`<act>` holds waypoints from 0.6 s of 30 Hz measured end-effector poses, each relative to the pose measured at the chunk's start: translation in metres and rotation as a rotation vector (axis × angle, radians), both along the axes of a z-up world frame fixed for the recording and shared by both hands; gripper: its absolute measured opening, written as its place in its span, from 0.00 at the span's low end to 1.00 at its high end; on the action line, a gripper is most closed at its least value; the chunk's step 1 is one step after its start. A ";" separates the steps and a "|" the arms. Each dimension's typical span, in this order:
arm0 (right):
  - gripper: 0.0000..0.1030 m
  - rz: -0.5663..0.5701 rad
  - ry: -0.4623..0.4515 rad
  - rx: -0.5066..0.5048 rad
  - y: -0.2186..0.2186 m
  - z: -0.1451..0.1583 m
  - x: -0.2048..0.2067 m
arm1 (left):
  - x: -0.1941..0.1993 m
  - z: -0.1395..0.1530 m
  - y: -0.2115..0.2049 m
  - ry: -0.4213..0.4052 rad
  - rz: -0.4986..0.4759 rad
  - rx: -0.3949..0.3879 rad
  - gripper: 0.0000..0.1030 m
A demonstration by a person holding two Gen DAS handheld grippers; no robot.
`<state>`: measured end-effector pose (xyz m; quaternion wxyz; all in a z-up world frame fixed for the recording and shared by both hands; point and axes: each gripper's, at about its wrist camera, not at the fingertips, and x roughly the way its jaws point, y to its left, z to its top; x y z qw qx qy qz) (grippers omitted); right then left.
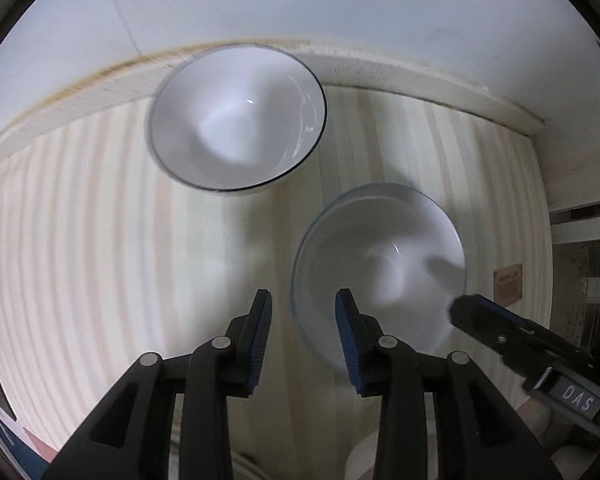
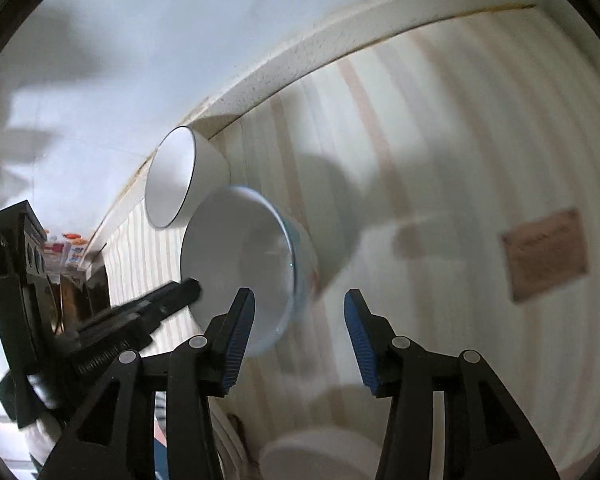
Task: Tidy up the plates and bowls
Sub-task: 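Carry the nested bowls with both grippers to the plain white bowl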
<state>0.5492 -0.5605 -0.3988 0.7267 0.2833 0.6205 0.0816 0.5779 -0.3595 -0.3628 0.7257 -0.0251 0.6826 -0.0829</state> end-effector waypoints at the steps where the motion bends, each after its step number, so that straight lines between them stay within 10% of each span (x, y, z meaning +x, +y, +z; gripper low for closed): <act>1: 0.42 0.000 0.008 -0.001 0.003 -0.004 0.004 | 0.005 -0.007 -0.003 0.017 0.001 -0.006 0.30; 5: 0.15 0.006 0.039 -0.033 0.013 -0.020 0.017 | 0.011 -0.017 -0.006 0.018 -0.002 0.000 0.19; 18: 0.13 0.023 0.002 -0.109 0.020 0.005 0.004 | -0.006 0.019 -0.020 -0.069 -0.065 0.016 0.17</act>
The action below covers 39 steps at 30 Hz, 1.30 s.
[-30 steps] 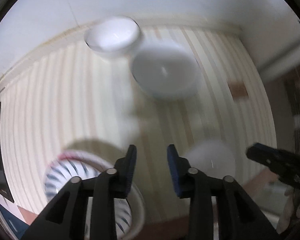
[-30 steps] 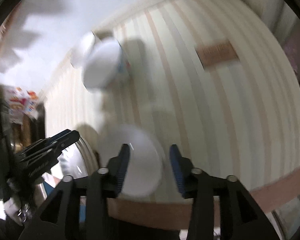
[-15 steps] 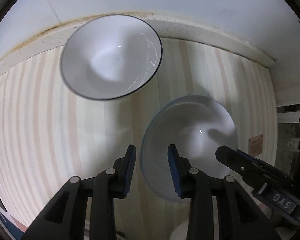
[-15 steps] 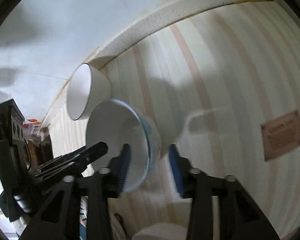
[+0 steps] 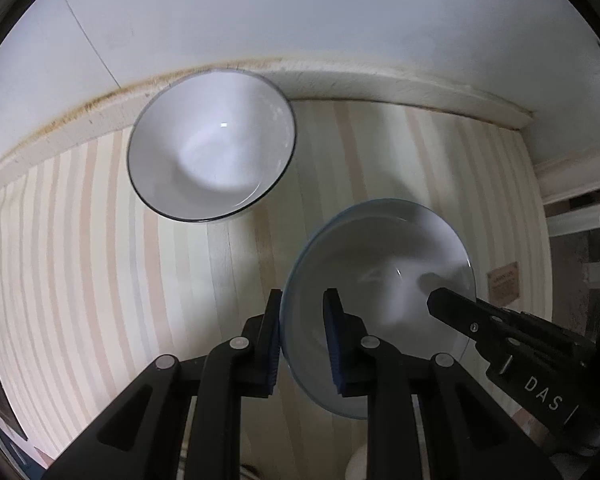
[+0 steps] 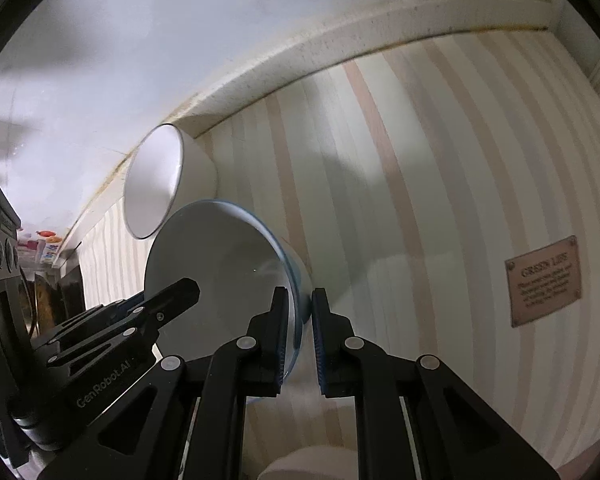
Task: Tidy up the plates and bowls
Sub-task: 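Carry the nested bowls with both grippers to the plain white bowl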
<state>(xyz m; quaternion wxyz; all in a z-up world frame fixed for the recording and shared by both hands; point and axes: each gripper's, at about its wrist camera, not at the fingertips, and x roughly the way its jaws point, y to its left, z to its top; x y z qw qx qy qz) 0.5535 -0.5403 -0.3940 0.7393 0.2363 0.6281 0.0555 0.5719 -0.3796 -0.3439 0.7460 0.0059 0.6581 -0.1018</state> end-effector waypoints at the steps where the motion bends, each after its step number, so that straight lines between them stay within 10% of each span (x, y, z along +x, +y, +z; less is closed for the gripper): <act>1: 0.13 0.001 -0.009 0.000 0.000 0.007 -0.004 | -0.004 0.009 -0.002 -0.016 -0.011 -0.001 0.17; 19: 0.13 -0.025 -0.110 -0.036 -0.017 0.105 -0.129 | -0.106 0.089 -0.018 -0.093 -0.154 -0.049 0.17; 39: 0.13 -0.057 0.035 -0.012 -0.020 0.029 -0.198 | -0.160 0.027 -0.040 0.042 -0.276 0.075 0.17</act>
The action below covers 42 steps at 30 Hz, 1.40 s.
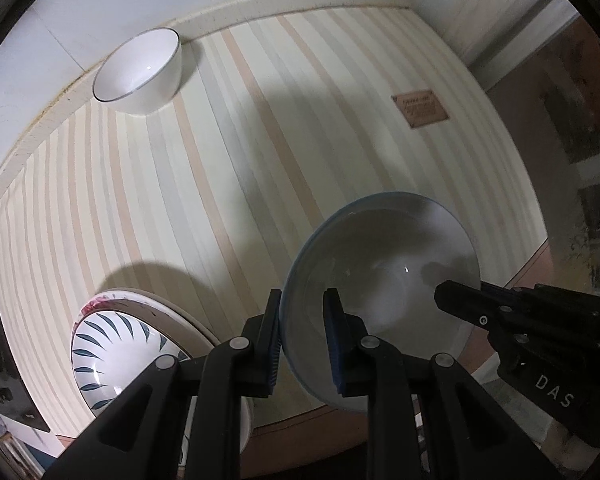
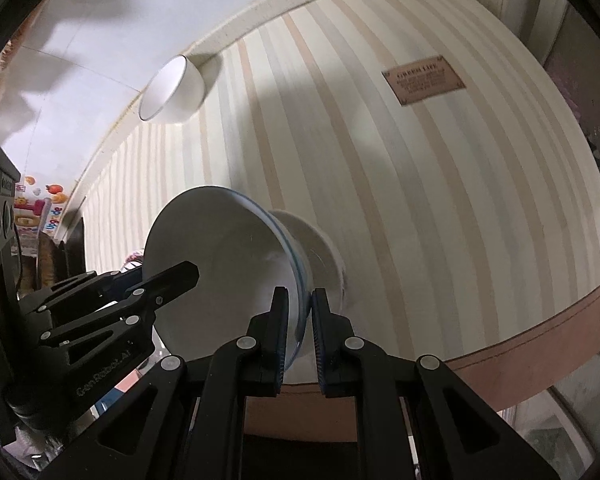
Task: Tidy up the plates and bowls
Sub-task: 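Carry the nested bowls with both grippers to the plain white bowl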
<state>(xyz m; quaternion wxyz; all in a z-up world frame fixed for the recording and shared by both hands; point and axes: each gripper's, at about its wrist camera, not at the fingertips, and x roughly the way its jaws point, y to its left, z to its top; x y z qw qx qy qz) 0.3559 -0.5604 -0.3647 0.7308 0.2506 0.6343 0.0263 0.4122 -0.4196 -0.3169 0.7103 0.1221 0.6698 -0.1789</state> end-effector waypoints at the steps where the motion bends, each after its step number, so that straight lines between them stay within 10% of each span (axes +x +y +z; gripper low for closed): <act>1: 0.13 0.001 0.003 0.000 0.000 -0.001 0.001 | -0.001 -0.002 -0.001 0.000 -0.003 0.007 0.17; 34: 0.13 0.064 0.046 -0.060 0.002 -0.022 0.014 | -0.005 -0.026 -0.010 0.006 -0.017 0.087 0.17; 42: 0.13 0.055 0.035 -0.028 -0.007 0.000 0.019 | 0.007 0.021 0.007 -0.050 0.021 0.010 0.18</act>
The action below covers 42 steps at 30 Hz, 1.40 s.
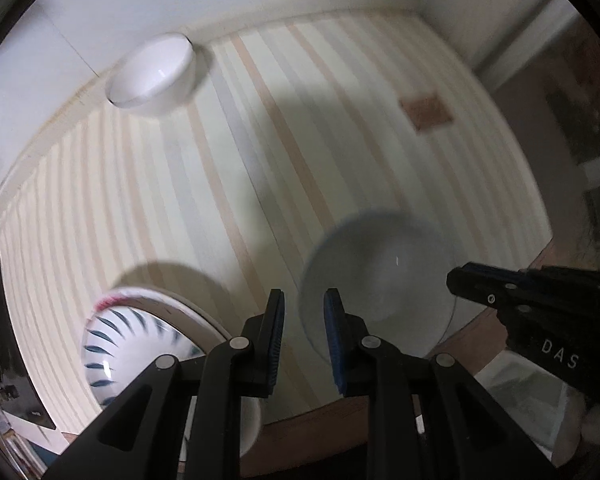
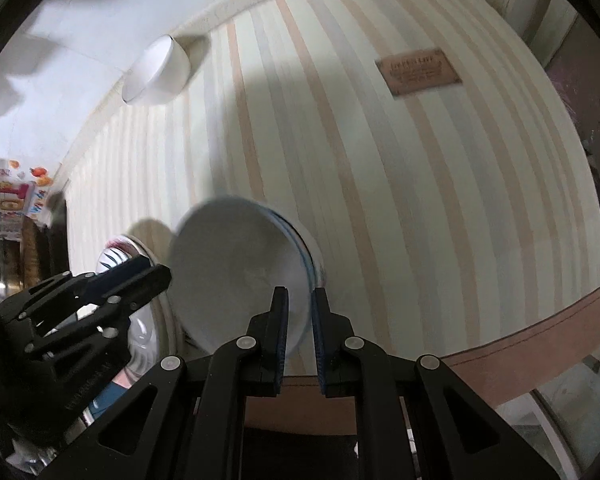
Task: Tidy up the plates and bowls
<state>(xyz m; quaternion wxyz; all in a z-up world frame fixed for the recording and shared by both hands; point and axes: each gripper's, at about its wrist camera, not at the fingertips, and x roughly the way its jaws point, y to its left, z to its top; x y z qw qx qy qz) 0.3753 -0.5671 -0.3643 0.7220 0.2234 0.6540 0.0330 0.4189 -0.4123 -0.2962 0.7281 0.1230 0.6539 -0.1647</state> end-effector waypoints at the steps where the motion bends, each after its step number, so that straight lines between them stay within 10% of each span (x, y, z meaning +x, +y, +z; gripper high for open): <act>1: 0.13 -0.001 -0.008 0.008 0.000 0.005 0.002 | 0.007 0.008 0.005 -0.011 0.019 -0.011 0.18; 7: 0.40 0.033 -0.095 0.048 0.007 0.039 0.054 | 0.071 0.022 0.044 -0.037 0.188 -0.041 0.21; 17: 0.41 0.073 -0.169 0.069 0.052 0.022 0.215 | 0.196 -0.012 0.130 -0.019 0.455 -0.022 0.21; 29: 0.40 0.131 -0.095 0.023 0.101 -0.036 0.301 | 0.261 -0.070 0.134 0.069 0.479 -0.013 0.21; 42: 0.18 0.162 -0.069 -0.020 0.122 -0.058 0.323 | 0.263 -0.083 0.123 0.037 0.440 -0.017 0.12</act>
